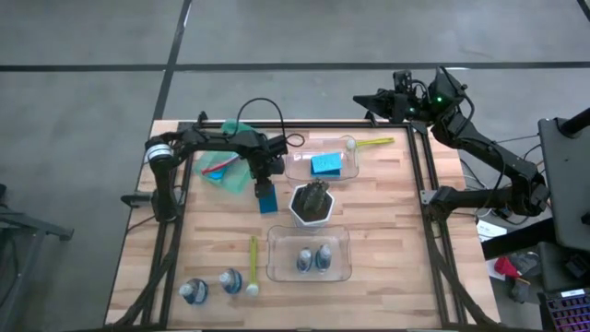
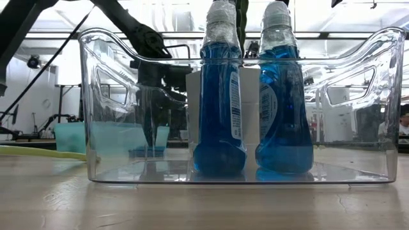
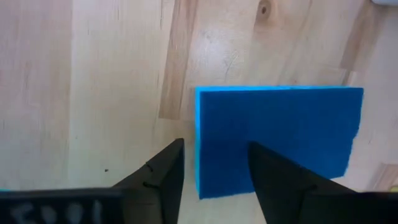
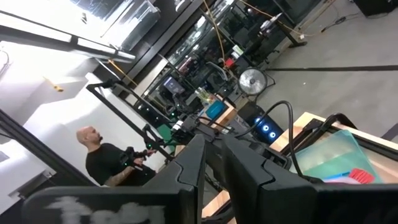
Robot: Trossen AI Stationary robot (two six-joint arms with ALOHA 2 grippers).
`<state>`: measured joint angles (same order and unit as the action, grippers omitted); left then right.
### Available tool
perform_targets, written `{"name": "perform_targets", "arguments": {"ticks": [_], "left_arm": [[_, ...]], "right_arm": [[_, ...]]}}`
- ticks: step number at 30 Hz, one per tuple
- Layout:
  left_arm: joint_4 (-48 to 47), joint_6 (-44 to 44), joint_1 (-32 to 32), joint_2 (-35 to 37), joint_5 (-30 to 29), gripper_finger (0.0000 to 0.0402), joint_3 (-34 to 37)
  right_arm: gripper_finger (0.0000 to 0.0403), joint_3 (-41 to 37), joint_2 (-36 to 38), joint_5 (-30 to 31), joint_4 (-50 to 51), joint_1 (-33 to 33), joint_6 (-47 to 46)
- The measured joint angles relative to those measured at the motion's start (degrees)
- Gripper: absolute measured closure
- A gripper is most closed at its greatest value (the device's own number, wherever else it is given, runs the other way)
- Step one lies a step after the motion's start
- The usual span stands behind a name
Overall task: Pick & Place Kitchen Sink Supplies
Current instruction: Put the blue sponge wipe into the top transparent bin
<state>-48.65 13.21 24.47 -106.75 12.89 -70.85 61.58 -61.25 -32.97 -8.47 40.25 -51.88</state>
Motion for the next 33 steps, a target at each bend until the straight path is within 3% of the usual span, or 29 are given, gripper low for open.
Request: {"name": "perform_targets", "arguments": {"ticks": [3,10,21,33], "left_arm": [[0.1,0.0,-0.1,0.0,-0.4,0.0269,0.0],[0.2,-0.2,-0.1,-0.1,-0.4,0.0391,0.0],[-2.1,1.3,0.0,0.5,0.8,0.0401,0.0],[-3.8,0.1,0.2,6.6,3.1,0.0401,0.0]], "right_arm": [[0.0351,0.0,0.0,0.0,0.5,0.0,0.0],[0.0351,0.0,0.0,0.0,0.8,0.0,0.4],[0.0351,0.0,0.0,0.0,1.0,0.0,0.5],[0.0351,0.0,0.0,0.0,1.0,0.0,1.1]]}}
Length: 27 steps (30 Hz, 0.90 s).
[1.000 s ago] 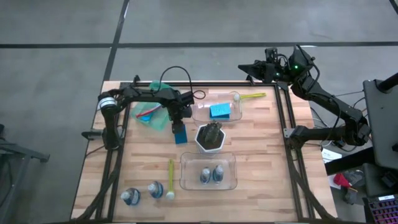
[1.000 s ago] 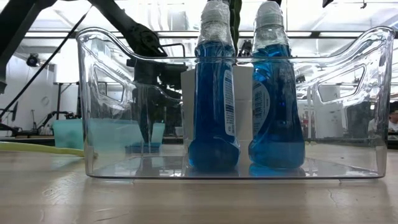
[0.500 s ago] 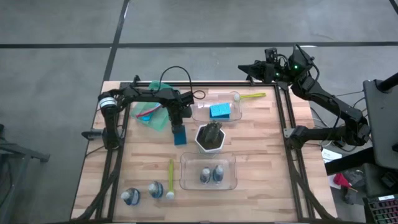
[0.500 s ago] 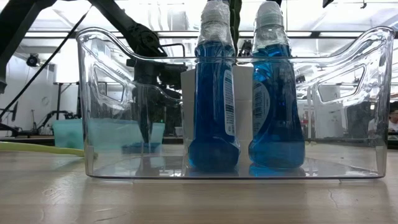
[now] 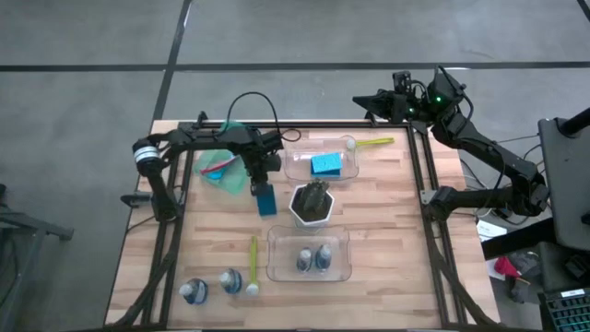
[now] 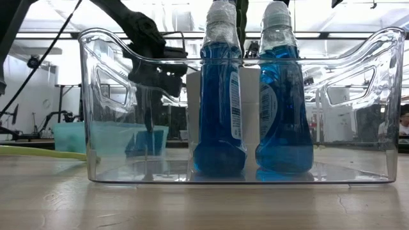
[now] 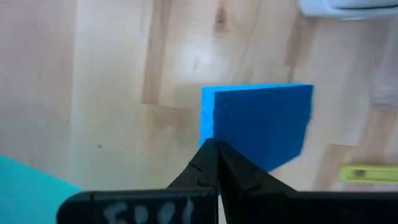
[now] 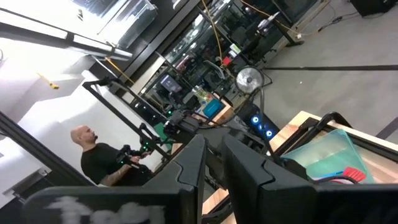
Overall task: Pick & Place Kitchen Sink Supplies
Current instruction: Put the blue sponge wipe into the top transparent bin
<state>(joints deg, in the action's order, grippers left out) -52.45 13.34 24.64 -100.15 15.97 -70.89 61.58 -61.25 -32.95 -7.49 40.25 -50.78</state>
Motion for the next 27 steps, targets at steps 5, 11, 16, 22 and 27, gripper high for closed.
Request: {"name": "perform_targets", "arguments": {"ticks": [5,11,16,22,27], "left_arm": [[-1.6,-0.7,-0.1,2.0,1.0,0.0401,0.0],[-1.7,-1.9,0.2,5.6,0.9,0.0402,0.0],[-2.7,-2.9,0.3,8.8,0.2,0.0401,-0.1],[-4.4,-4.4,0.3,12.8,-0.5,0.0401,-0.1],[-4.4,-5.4,0.4,15.4,-1.1,0.0401,-0.1]], "right_arm": [[0.0351,0.0,0.0,0.0,0.0,0.0,0.1],[0.0351,0.0,0.0,0.0,0.0,0.0,0.2],[0.0351,0.0,0.0,0.0,0.0,0.0,0.5],[0.0351,0.0,0.0,0.0,0.0,0.0,0.5],[0.0351,0.0,0.0,0.1,0.0,0.0,0.5]]}}
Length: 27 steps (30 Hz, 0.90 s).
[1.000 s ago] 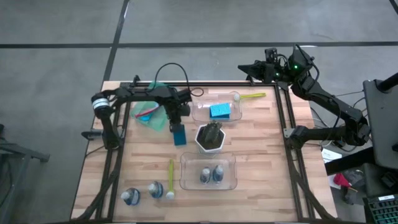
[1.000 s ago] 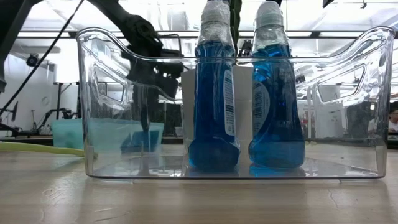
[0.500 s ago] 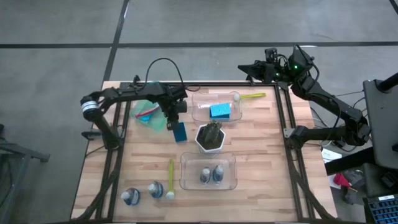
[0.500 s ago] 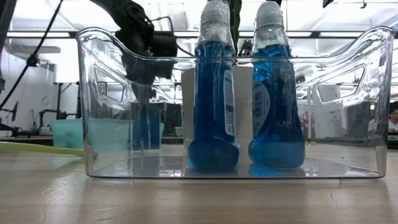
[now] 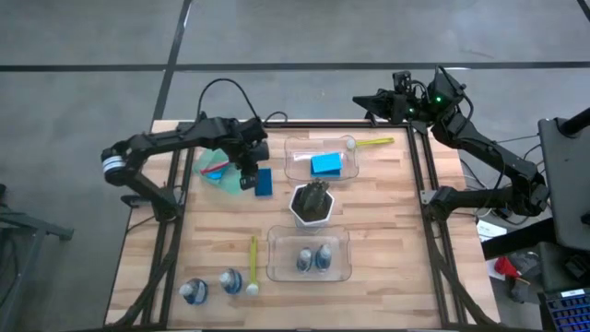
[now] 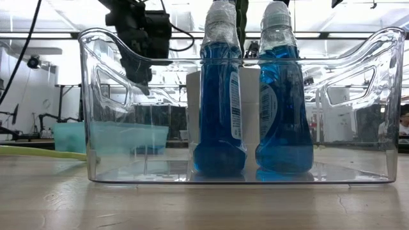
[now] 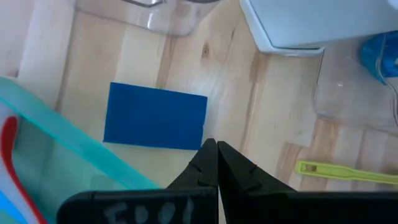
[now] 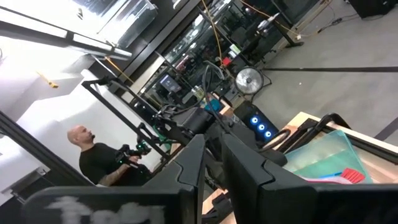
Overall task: Pick & Place Kitchen Sink Supplies
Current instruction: Put the blue sponge wipe into the top transparent bin
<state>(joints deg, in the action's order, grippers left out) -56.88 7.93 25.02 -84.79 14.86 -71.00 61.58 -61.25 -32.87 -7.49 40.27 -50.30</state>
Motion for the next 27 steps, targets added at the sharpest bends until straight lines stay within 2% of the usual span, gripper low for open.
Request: {"name": "perform_targets", "arguments": {"ticks": [5,11,17,20,23,27], "left_arm": [[1.1,1.0,0.0,-0.2,0.1,0.0401,0.0],[1.0,0.8,-1.9,-5.1,2.7,0.0391,0.0],[1.4,1.0,-4.6,-9.3,1.8,0.0316,0.0],[1.7,0.4,-5.8,-10.9,-3.1,0.0264,0.1],[2.6,0.3,-6.4,-12.0,-4.7,0.0221,0.1],[4.3,-0.9,-7.7,-13.8,-5.2,0.0192,0.1]], "right_arm": [[0.0351,0.0,0.0,0.0,0.0,0.0,0.0],[0.0351,0.0,0.0,0.0,0.0,0.0,0.0],[0.0351,0.0,0.0,0.0,0.0,0.0,0.0],[0.0351,0.0,0.0,0.0,0.0,0.0,0.2],[0.0351,0.0,0.0,0.0,0.1,0.0,0.8],[0.0351,0.0,0.0,0.0,1.3,0.0,1.3]]}}
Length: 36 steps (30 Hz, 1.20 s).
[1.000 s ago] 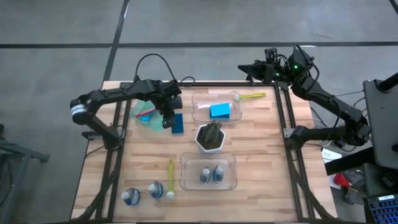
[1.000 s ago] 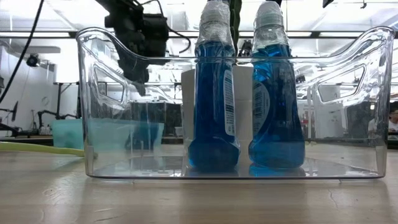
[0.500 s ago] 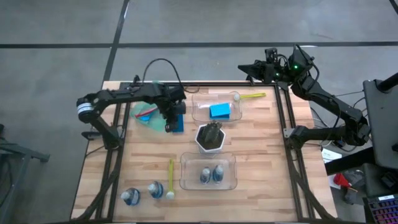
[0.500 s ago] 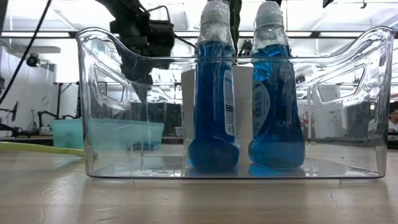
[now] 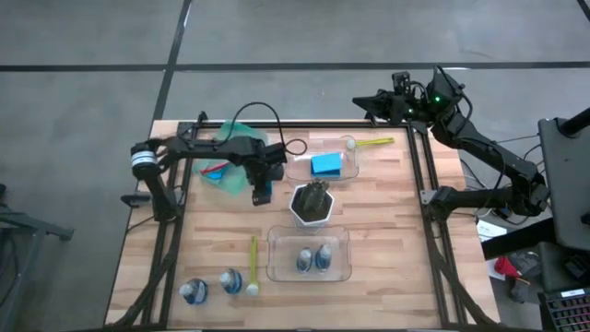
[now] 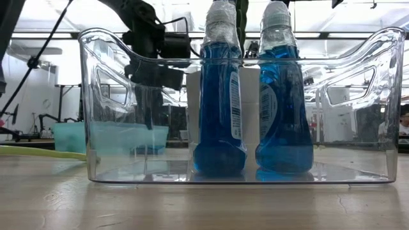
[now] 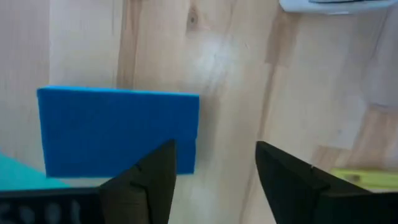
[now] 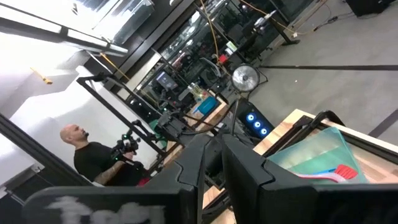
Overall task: Pick & Place Kitchen Sink Supplies
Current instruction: Put the blue sponge wipe into the top transparent bin
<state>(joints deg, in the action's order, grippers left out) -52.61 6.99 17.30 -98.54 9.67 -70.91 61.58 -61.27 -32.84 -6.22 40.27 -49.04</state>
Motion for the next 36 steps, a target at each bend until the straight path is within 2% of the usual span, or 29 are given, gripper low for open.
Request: {"name": "perform_targets", "arguments": {"ticks": [10,12,17,21,25,30,36], "left_arm": [[1.2,1.3,-2.6,-5.2,-4.9,0.0191,0.1],[1.7,1.1,-2.9,-6.1,-5.5,0.0194,0.1],[2.1,0.0,-3.2,-8.1,-11.5,0.0204,0.1],[3.5,0.3,-3.1,-8.6,-12.1,0.0218,0.7],[3.8,0.3,-3.2,-8.6,-12.4,0.0262,0.9],[4.1,0.2,-3.2,-8.6,-10.2,0.0376,0.9],[3.8,0.0,-3.1,-8.2,-6.0,0.0399,1.0]], "right_arm": [[0.0351,0.0,0.0,0.0,0.2,0.0,0.2],[0.0351,0.0,0.0,0.0,0.2,0.0,0.2],[0.0351,0.0,0.0,-0.1,0.3,0.0,0.2],[0.0351,0.0,0.0,-0.1,0.3,0.0,0.2],[0.0351,0.0,0.0,-0.1,0.4,0.0,0.2],[0.0351,0.0,0.0,-0.1,0.4,0.0,0.2],[0.0351,0.0,0.0,-0.1,0.4,0.0,0.4]]}}
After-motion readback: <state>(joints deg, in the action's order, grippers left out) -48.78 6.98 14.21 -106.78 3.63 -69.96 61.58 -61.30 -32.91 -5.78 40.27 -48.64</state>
